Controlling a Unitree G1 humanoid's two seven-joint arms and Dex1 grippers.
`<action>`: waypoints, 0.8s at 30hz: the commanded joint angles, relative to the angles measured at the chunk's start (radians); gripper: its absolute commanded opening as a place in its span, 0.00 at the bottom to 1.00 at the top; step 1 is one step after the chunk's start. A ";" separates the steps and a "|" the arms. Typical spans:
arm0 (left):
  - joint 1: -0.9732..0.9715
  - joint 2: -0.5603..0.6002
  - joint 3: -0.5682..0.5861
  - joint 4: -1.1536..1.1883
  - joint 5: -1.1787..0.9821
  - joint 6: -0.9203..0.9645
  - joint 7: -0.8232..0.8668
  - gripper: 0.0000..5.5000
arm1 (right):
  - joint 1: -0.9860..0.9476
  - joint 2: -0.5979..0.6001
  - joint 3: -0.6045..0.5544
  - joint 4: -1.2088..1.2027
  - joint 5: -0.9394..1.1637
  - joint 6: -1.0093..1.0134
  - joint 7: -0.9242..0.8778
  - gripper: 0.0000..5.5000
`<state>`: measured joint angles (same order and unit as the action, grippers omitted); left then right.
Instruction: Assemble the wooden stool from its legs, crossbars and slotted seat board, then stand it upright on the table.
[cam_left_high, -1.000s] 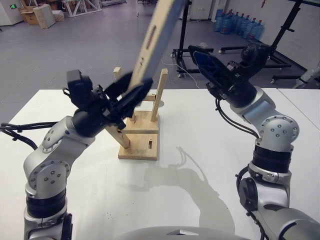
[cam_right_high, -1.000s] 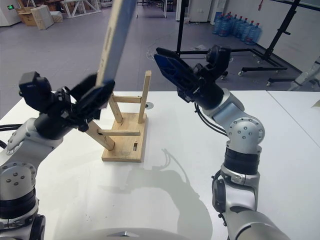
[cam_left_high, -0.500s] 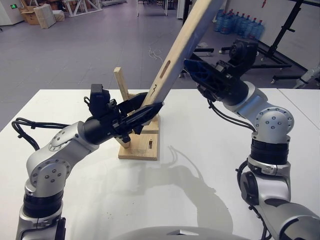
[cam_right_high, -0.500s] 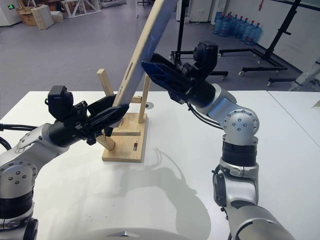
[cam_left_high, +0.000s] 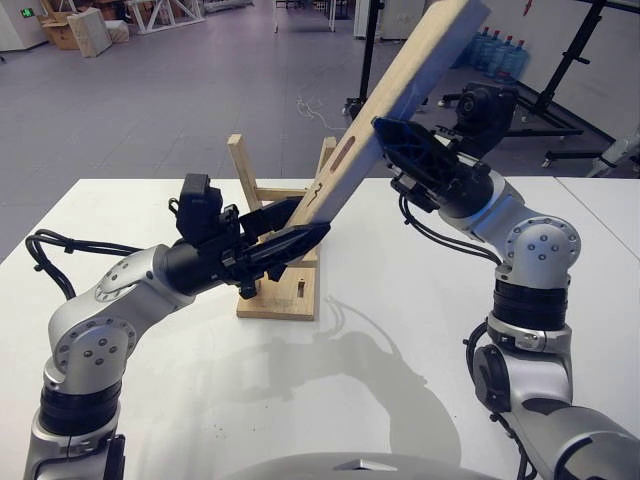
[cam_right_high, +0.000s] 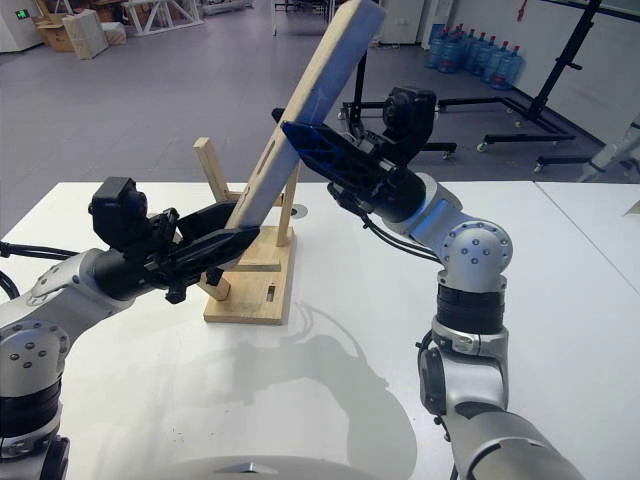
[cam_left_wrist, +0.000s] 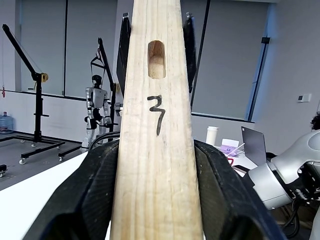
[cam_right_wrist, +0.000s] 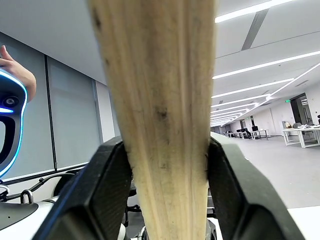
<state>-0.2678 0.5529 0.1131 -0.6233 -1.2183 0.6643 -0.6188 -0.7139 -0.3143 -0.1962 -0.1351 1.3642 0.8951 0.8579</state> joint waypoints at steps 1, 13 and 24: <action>-0.001 -0.003 0.019 0.025 0.000 0.000 0.030 0.37 | 0.008 -0.012 -0.006 -0.039 0.012 -0.003 0.038 0.38; 0.137 -0.079 0.118 -0.039 -0.025 -0.068 0.200 0.64 | 0.038 -0.097 -0.017 -0.053 -0.195 -0.134 0.056 0.37; 0.136 -0.034 0.302 -0.047 -0.213 -0.174 0.349 0.64 | 0.193 -0.220 -0.013 0.222 -0.537 -0.440 0.303 0.37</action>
<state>-0.1120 0.4864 0.3947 -0.7008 -1.4158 0.4907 -0.2773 -0.5553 -0.5482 -0.2347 0.0787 0.8781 0.5170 1.1347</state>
